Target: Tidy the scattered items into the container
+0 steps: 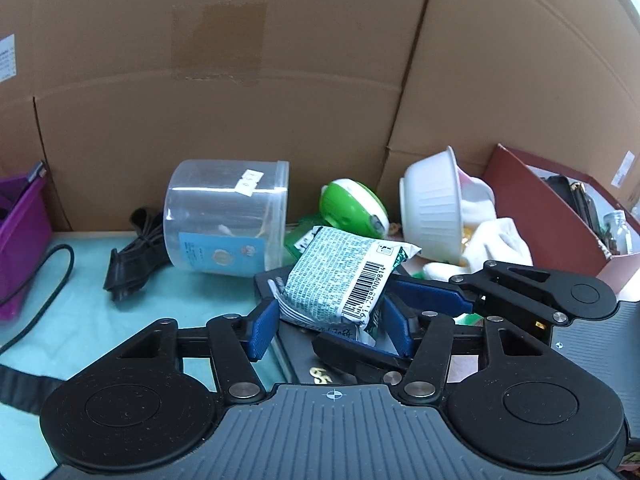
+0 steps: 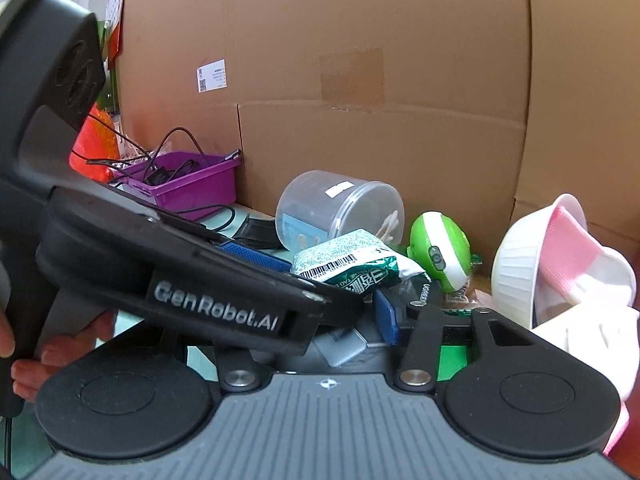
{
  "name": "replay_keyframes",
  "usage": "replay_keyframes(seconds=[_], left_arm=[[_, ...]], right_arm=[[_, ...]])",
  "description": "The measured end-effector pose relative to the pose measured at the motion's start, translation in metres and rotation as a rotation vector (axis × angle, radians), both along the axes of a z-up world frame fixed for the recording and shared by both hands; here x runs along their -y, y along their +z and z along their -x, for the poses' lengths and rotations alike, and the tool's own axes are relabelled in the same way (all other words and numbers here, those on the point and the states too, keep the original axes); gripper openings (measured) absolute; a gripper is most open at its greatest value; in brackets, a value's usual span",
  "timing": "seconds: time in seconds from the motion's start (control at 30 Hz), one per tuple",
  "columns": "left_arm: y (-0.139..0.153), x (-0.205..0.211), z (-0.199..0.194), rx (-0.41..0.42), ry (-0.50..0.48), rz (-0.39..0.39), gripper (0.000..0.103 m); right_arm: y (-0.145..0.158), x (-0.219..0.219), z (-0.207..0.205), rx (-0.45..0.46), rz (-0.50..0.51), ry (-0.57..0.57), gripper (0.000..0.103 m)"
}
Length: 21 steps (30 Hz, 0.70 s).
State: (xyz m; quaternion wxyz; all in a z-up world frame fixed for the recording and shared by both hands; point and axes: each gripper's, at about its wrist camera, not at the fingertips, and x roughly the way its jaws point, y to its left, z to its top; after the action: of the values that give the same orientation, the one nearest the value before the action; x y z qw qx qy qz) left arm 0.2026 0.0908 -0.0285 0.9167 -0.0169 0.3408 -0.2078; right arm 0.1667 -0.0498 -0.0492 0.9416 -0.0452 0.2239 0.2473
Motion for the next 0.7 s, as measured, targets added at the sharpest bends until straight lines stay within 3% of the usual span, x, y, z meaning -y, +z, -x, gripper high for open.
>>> replay_keyframes(seconds=[0.1, 0.33, 0.7], left_arm=[[0.004, 0.004, 0.012, -0.011, -0.002, 0.015, 0.060], [0.013, 0.027, 0.061, -0.008, 0.003, 0.024, 0.060], [-0.018, 0.092, 0.123, -0.148, -0.105, 0.095, 0.060]], right_arm=[[0.003, 0.004, 0.010, 0.011, 0.009, -0.002, 0.056], [0.015, 0.020, 0.051, 0.060, 0.017, 0.035, 0.056], [0.007, 0.089, 0.138, -0.027, 0.010, -0.001, 0.056]])
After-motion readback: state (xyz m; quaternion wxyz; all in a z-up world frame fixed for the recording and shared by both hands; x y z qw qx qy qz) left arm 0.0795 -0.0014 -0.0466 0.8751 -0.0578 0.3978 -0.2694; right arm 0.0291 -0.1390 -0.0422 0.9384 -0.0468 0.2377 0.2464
